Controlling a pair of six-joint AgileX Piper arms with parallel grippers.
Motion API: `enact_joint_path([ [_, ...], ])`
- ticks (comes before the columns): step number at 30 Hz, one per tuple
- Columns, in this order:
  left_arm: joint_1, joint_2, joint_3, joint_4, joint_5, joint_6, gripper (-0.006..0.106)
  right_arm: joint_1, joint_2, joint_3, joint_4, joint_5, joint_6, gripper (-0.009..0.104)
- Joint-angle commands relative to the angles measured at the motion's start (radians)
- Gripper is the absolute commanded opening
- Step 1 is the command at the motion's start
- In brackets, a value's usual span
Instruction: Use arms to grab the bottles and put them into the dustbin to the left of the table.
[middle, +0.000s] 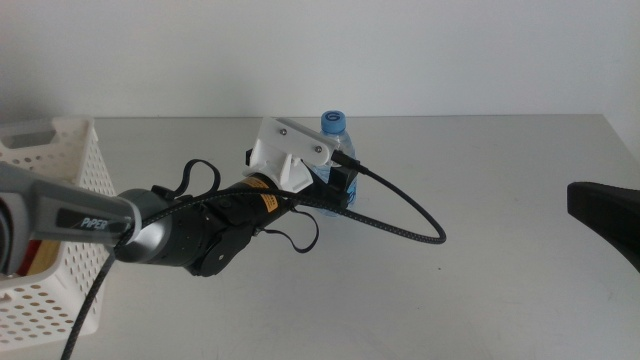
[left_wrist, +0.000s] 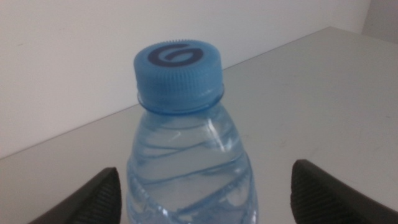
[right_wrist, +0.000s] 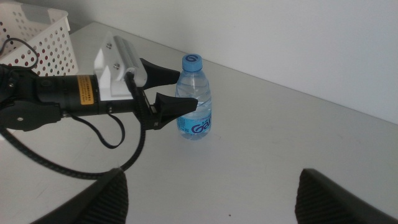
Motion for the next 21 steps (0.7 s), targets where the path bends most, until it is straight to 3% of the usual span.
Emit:
enact_joint_path([
  [1,0.002,-0.014,-0.080,-0.003,-0.036,-0.019,0.093,-0.007,-0.001,-0.028,-0.011,-0.067,-0.012,0.075],
  [10,0.006,0.135,-0.250,-0.037,-0.020,-0.133,0.089,-0.007,-0.001,-0.028,-0.011,-0.067,-0.012,0.075],
  [13,0.019,0.126,-0.250,0.030,-0.021,-0.168,0.074,-0.007,-0.001,-0.028,-0.011,-0.067,-0.012,0.075],
  [17,0.034,0.075,-0.250,0.163,0.005,-0.202,0.045,-0.007,-0.001,-0.028,-0.011,-0.067,-0.012,0.075],
  [21,0.050,0.007,-0.250,0.176,0.154,-0.208,0.014,-0.007,-0.001,-0.028,-0.011,-0.067,-0.012,0.075],
])
